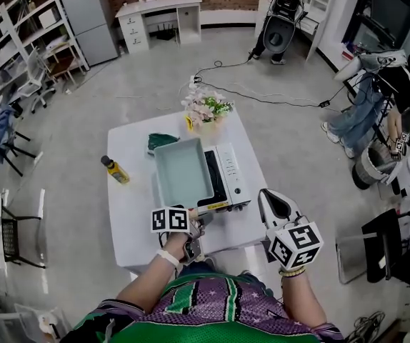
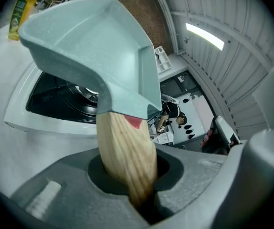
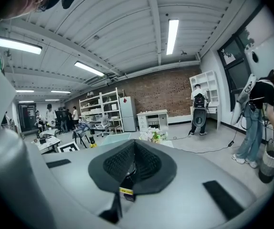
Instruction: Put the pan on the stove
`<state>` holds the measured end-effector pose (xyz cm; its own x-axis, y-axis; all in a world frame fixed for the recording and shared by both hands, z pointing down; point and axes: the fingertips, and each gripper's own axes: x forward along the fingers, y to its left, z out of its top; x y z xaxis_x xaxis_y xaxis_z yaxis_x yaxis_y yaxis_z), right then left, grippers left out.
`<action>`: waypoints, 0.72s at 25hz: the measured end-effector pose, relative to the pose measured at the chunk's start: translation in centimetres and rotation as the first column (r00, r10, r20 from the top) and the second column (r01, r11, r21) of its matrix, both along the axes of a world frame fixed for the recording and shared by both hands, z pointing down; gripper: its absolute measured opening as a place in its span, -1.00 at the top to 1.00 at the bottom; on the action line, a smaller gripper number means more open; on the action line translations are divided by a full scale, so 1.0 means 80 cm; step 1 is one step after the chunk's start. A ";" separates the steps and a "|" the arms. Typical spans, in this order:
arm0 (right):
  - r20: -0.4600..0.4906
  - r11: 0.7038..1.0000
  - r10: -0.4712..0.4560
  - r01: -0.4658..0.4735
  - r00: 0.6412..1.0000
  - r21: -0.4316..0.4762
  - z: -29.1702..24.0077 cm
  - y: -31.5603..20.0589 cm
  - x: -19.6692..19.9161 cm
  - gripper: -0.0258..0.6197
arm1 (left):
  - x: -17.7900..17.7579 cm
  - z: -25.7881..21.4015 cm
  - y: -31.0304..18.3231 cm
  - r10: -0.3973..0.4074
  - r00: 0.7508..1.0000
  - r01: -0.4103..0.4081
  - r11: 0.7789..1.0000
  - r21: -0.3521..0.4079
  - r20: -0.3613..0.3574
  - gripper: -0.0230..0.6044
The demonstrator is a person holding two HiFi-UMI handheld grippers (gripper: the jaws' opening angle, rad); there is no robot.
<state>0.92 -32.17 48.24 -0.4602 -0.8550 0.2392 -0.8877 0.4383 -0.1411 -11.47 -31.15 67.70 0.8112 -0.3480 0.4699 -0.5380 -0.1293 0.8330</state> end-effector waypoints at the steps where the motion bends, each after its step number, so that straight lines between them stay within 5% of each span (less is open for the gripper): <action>1: -0.001 1.000 -0.001 0.001 1.000 -0.004 0.002 -0.001 -0.001 0.92 | -0.001 0.004 -0.002 -0.002 1.000 0.002 1.000 -0.009 0.004 0.74; 18: -0.023 0.998 -0.043 0.042 0.999 -0.046 0.017 -0.012 -0.011 0.92 | 0.011 0.048 -0.015 -0.004 0.999 0.010 0.991 -0.132 0.047 0.73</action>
